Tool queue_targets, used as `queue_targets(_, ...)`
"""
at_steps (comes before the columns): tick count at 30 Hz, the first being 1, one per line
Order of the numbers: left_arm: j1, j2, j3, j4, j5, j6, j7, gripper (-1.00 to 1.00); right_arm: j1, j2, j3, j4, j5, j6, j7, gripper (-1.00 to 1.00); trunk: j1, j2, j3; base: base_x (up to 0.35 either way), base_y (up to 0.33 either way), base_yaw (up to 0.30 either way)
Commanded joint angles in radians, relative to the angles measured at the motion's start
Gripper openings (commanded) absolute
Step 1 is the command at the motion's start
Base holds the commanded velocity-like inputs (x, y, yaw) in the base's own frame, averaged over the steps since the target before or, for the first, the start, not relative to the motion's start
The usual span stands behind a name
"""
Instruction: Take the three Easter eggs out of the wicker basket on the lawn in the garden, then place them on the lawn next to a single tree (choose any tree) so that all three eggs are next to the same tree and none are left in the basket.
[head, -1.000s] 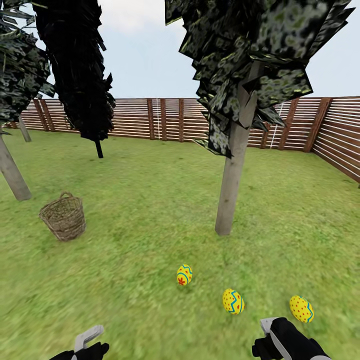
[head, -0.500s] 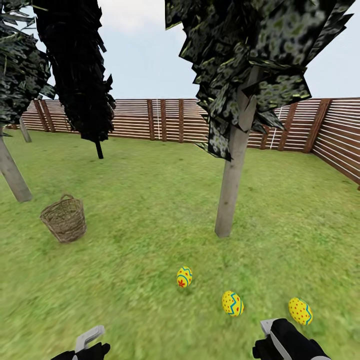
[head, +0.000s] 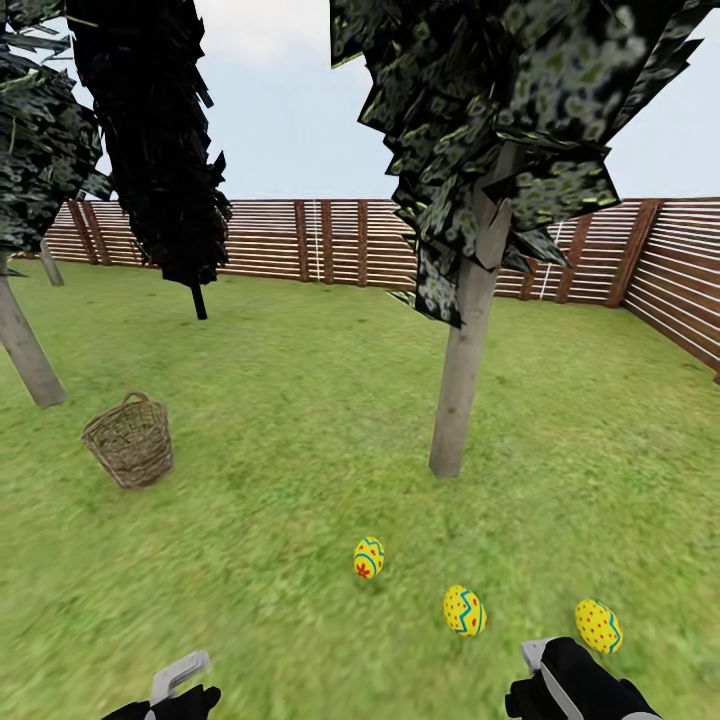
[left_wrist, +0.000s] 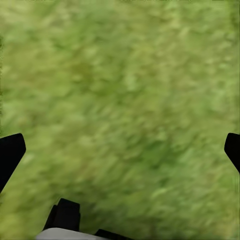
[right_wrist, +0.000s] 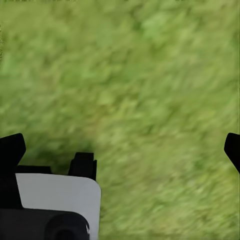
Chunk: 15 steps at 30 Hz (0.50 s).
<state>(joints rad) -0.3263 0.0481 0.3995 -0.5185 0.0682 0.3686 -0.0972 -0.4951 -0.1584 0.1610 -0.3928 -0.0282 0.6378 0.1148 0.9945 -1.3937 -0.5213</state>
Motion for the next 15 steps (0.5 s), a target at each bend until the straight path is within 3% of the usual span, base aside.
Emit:
queue_targets(1, 0.0, -0.001, 0.005, -0.002, 0.007, 0.007, -0.003, 1.0, 0.0, -0.001, 0.006, -0.002, -0.003, 0.005, 0.002, 1.0, -0.004, 0.007, 0.002, 0.0, 0.0, 0.0)
queue_targets(15, 0.0, -0.016, 0.008, -0.003, 0.008, 0.011, -0.003, 1.0, 0.0, -0.001, 0.005, -0.001, -0.004, 0.005, 0.002, 1.0, -0.058, 0.105, 0.046, 0.0, 0.0, 0.0)
